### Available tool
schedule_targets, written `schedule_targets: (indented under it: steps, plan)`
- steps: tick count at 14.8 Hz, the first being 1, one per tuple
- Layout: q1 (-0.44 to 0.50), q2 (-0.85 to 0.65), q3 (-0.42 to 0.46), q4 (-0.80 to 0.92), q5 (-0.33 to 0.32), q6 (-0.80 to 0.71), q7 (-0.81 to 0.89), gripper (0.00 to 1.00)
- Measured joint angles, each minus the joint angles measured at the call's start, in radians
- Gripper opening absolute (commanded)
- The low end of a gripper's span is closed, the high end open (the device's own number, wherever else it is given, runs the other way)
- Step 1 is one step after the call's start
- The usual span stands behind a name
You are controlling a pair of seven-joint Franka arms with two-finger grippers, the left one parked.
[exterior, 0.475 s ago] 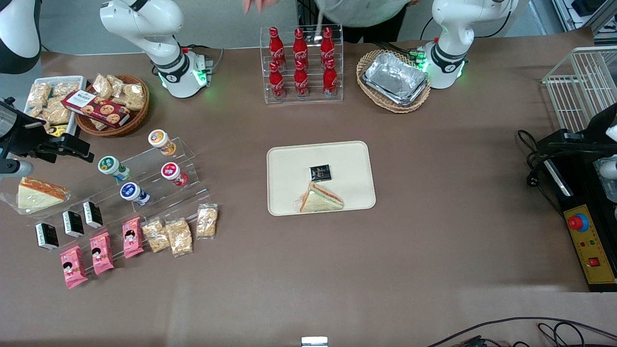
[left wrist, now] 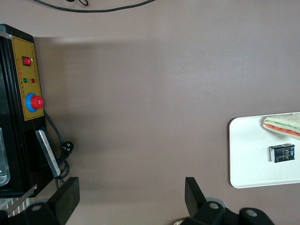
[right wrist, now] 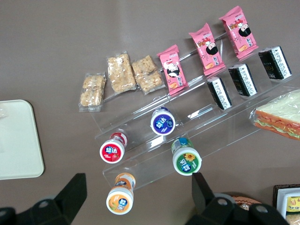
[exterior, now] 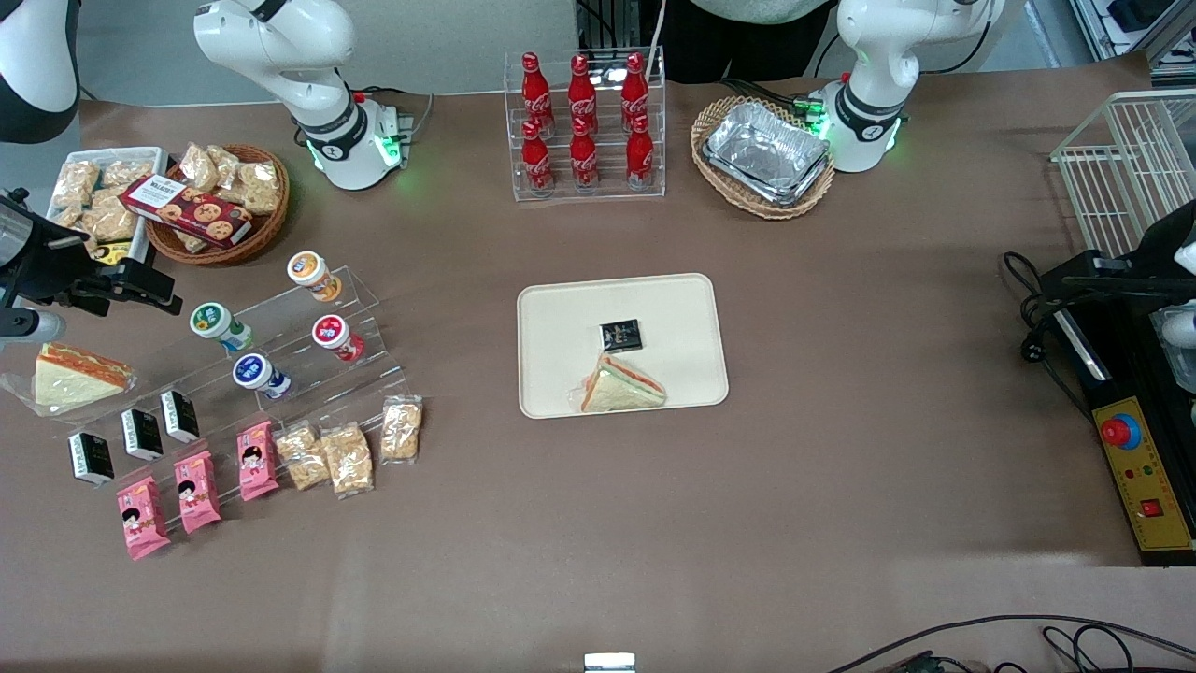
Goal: Place green gum on tray
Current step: 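Move the right gripper over the acrylic rack of gum bottles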
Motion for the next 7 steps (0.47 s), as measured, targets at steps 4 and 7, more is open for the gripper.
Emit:
schedule_targets:
  steps: [4, 7]
  plan:
    - [-0.009, 0.000, -0.001, 0.000, 0.000, 0.000, -0.009, 1.00]
    - [-0.040, 0.000, -0.001, 0.000, 0.000, 0.000, -0.045, 1.00]
